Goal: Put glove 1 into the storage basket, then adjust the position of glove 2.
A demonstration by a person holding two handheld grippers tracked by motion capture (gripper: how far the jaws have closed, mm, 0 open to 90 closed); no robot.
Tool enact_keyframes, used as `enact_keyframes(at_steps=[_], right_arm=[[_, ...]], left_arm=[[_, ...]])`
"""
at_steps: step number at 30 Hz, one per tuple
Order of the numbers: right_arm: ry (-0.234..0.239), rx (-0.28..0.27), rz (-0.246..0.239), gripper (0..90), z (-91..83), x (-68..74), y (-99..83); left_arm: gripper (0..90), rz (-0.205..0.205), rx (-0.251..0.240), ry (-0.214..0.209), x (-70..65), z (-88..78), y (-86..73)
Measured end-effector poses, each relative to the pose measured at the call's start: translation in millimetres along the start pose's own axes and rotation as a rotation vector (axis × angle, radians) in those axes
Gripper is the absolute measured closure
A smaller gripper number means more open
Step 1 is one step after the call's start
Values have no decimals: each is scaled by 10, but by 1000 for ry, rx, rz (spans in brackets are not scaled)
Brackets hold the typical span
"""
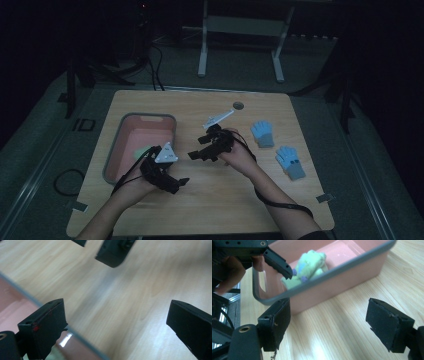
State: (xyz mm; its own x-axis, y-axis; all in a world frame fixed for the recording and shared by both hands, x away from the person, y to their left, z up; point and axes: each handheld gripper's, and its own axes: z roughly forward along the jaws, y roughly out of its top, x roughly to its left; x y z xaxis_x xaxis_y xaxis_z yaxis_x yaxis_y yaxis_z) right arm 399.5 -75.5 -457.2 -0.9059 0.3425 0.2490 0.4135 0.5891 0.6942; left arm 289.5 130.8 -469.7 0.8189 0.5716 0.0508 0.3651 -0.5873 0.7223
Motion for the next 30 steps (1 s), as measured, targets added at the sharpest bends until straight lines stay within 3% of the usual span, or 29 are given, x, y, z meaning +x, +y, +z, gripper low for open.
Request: enact_keyframes(at_steps=[3,10,15,16,21,30], right_arm=[[-8,-10,-1,189,-53,-26,-63],[-16,-6,-24,176,-192,-64,-296],[-18,7,-12,176,-243,-126,-435],[-18,8,-11,175,-252,-136,-457],[-33,1,-34,164,-348,-165,-640],[-43,-7,-18,159,-391,-253,-925]], left_arm=[[28,12,1,-2,-33,35,21],[28,5,-49,-10,-181,144,58],[28,9,-56,-31,-277,248,55],[28,8,-63,-50,-328,308,54],[28,18,-67,-88,-411,415,51],[28,27,-78,-117,-517,596,-30]])
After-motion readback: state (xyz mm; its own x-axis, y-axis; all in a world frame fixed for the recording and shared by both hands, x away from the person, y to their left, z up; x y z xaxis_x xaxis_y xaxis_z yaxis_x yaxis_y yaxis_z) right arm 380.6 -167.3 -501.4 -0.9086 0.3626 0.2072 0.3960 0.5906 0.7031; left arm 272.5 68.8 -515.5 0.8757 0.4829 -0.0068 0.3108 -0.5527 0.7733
